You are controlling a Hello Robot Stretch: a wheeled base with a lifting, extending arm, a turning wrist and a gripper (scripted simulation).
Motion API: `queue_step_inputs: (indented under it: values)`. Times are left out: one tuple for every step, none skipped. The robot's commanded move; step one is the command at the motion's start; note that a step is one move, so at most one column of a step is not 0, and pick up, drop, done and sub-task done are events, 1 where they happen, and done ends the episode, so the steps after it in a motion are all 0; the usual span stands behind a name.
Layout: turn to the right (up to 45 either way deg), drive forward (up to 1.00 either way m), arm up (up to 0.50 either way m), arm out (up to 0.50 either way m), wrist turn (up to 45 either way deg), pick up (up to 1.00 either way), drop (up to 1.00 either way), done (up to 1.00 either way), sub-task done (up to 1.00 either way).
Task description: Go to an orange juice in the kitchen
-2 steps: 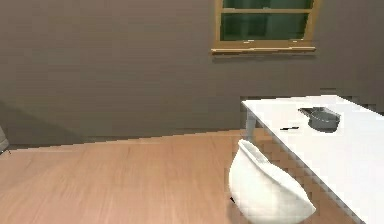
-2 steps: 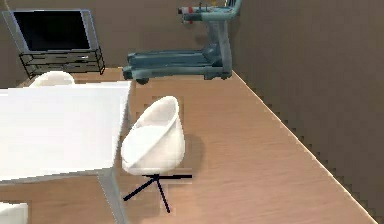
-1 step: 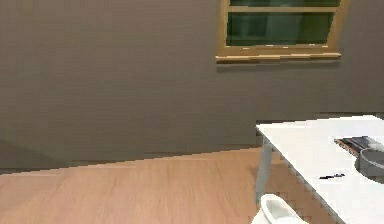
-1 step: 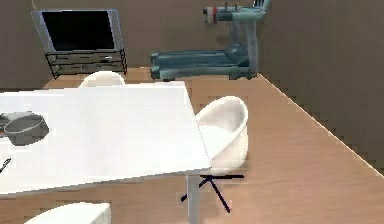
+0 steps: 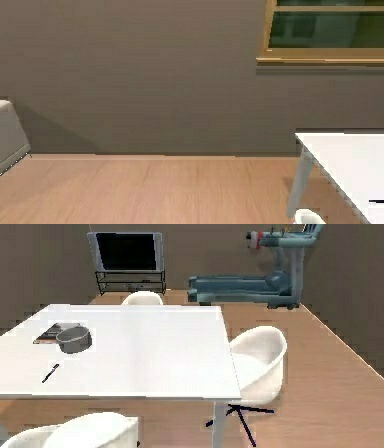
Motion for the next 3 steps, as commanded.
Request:
queue_step_inputs:
  values:
    - [0.0, 0.05, 0.00, 0.00, 0.0, 0.00, 0.00, 0.00, 0.00]
    - [-45.0, 0.00, 0.00, 0.00, 0.0, 0.00, 0.00, 0.00, 0.00]
    - [-24.0, 0.00, 0.00, 0.00, 0.0, 0.00, 0.00, 0.00, 0.00]
